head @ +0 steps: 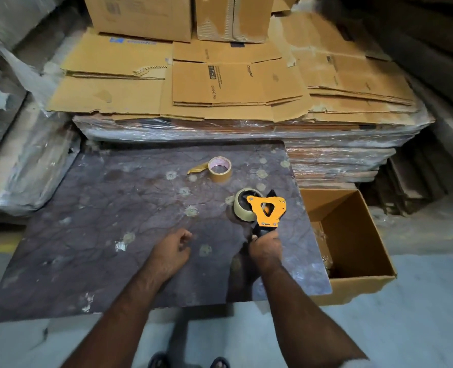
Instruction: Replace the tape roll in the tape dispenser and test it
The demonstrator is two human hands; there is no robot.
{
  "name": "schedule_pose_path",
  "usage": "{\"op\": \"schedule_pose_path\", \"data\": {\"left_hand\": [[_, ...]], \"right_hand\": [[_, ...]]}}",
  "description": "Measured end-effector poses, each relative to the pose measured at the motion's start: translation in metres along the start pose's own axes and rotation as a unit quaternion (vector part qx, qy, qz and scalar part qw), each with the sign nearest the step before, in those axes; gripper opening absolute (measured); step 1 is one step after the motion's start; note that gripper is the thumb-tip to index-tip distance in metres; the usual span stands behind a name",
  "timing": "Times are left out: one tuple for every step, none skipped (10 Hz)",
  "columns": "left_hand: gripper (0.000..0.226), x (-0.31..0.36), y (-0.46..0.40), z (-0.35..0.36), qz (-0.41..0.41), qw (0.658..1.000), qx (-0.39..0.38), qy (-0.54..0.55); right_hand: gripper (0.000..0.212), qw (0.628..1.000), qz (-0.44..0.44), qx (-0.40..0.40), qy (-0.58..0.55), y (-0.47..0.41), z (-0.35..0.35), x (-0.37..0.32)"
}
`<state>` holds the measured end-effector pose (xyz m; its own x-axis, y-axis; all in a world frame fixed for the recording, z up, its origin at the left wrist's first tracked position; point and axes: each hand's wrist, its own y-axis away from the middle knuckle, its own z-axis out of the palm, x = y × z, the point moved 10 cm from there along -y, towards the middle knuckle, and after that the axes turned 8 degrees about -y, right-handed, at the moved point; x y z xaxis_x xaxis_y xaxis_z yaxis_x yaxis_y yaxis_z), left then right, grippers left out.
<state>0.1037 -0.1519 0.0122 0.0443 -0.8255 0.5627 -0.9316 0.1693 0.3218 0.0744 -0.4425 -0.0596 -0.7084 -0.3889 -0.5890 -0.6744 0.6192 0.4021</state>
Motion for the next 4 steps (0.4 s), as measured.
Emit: {"op": "schedule_pose_path", "data": {"left_hand": [[0.039, -0.001, -0.001, -0.003, 0.004, 0.999, 0.014, -0.036], [0.047, 0.011, 0.001, -0.002, 0.049, 0.995, 0.034, -0.078], [0.055, 0.024, 0.004, 0.005, 0.101, 0.984, 0.036, -0.141], [0.061, 0.029, 0.004, 0.008, 0.135, 0.97, 0.061, -0.191]], "right_hand": [[0.052, 1.0, 0.003, -0.006, 0.03, -0.004, 0.006, 0.001], [0.057, 0.997, -0.023, -0.028, 0.07, -0.002, 0.013, 0.002], [0.064, 0.992, -0.042, -0.048, 0.107, 0.009, 0.009, 0.001], [0.062, 0.985, -0.108, -0.004, 0.132, 0.031, -0.004, -0.016]]}}
